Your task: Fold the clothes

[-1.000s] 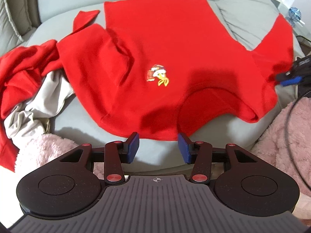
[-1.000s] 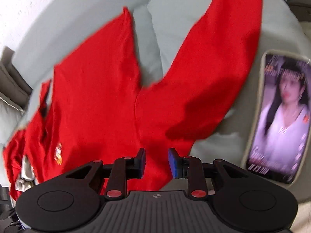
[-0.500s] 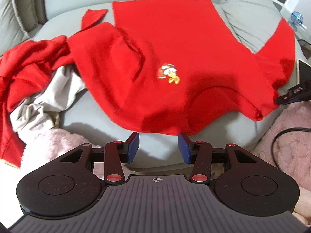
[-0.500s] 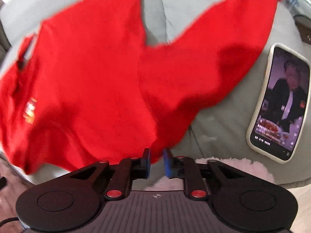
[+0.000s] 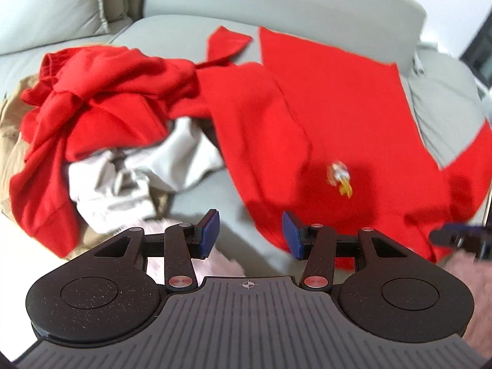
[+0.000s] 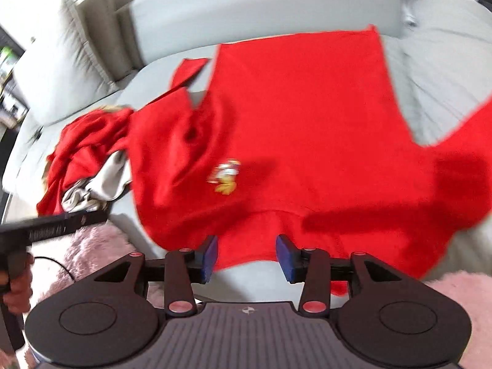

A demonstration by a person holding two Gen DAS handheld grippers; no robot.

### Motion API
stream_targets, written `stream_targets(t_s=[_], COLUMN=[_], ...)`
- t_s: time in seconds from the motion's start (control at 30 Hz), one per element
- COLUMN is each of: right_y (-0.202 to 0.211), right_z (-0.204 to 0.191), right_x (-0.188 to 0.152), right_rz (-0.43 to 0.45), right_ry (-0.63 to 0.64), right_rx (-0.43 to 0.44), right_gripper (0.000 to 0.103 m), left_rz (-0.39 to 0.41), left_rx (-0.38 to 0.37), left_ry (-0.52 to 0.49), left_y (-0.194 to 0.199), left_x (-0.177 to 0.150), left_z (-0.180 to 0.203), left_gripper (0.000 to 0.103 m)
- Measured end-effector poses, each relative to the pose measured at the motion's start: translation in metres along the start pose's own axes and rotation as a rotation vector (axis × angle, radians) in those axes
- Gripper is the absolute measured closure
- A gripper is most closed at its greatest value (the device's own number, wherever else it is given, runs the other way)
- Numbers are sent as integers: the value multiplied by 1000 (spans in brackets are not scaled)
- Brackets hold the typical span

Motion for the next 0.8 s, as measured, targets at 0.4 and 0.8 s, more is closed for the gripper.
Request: stream_targets(t_s=[0.4, 0.8], right_y=[-32, -68], right_z=[6, 65], right_x=[24, 14], right_rz=[-2, -88], right_ry=[-22, -139], right_rx=[-1, -21], right_gripper=[60, 59], left_rz=[435, 306], left_rx=[386, 527], left_ry=[-632, -791], left_y=[-75, -269], left_x=[149, 209], left_z=[66, 105], left_gripper=[52, 53])
Point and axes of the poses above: each gripper's, at about its wrist camera, not at the fingertips, and y roughly against the way its jaws point, z to its right, x to its top, the point moved 4 cm from there along -y, roughly the way its jaws point, and after that the axes turned 6 degrees about y, right-handed, at the moved point
